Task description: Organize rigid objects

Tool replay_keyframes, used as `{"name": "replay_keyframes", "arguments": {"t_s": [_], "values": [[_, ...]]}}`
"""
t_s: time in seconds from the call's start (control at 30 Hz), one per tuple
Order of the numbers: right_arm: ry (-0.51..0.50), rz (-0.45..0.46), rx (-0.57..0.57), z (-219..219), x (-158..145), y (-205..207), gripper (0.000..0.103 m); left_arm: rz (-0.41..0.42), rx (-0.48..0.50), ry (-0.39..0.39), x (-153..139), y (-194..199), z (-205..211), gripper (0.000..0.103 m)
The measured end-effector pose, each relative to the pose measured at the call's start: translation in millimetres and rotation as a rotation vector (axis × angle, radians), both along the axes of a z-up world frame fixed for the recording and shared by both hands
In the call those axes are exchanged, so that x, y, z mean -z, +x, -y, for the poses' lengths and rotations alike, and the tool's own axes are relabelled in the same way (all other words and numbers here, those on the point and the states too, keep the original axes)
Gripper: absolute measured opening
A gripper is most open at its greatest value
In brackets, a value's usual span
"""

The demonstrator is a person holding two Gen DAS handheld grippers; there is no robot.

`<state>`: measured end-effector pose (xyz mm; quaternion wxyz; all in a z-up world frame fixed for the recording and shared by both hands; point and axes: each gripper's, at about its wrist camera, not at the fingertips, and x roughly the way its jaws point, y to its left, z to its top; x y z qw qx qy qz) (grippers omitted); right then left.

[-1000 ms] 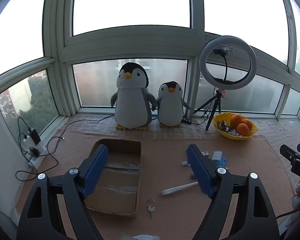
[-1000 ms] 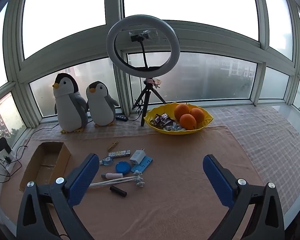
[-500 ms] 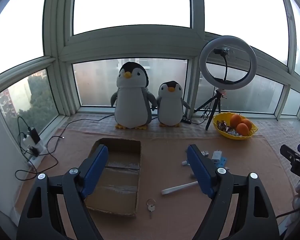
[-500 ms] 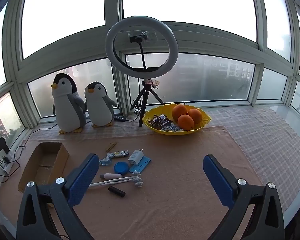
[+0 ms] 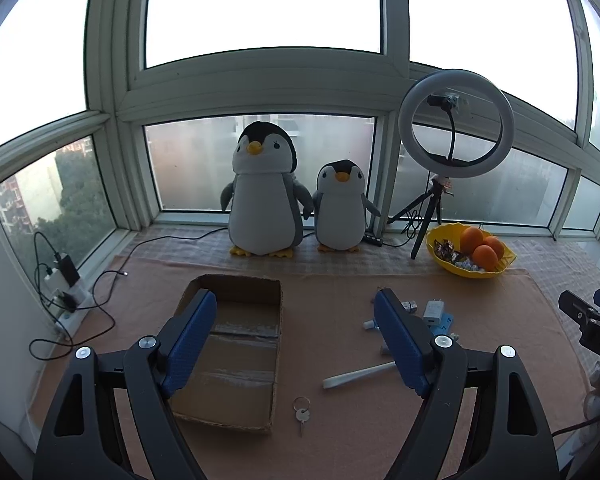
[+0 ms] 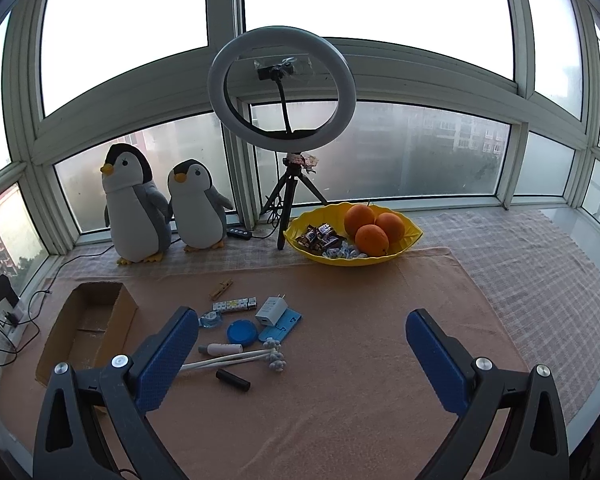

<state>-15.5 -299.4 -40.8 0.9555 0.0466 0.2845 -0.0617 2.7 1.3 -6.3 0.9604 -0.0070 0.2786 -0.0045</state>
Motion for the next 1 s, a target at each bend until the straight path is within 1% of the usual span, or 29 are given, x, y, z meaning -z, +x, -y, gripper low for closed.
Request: {"name": "replay_keyframes", "arguments": {"t_s": [1.0], "values": [[-0.003,-0.015,-0.015,-9.6,7.2,2.8,0.102,-0.011,0.001,-0.007,0.8,5.0,-2.3,0.082]]}}
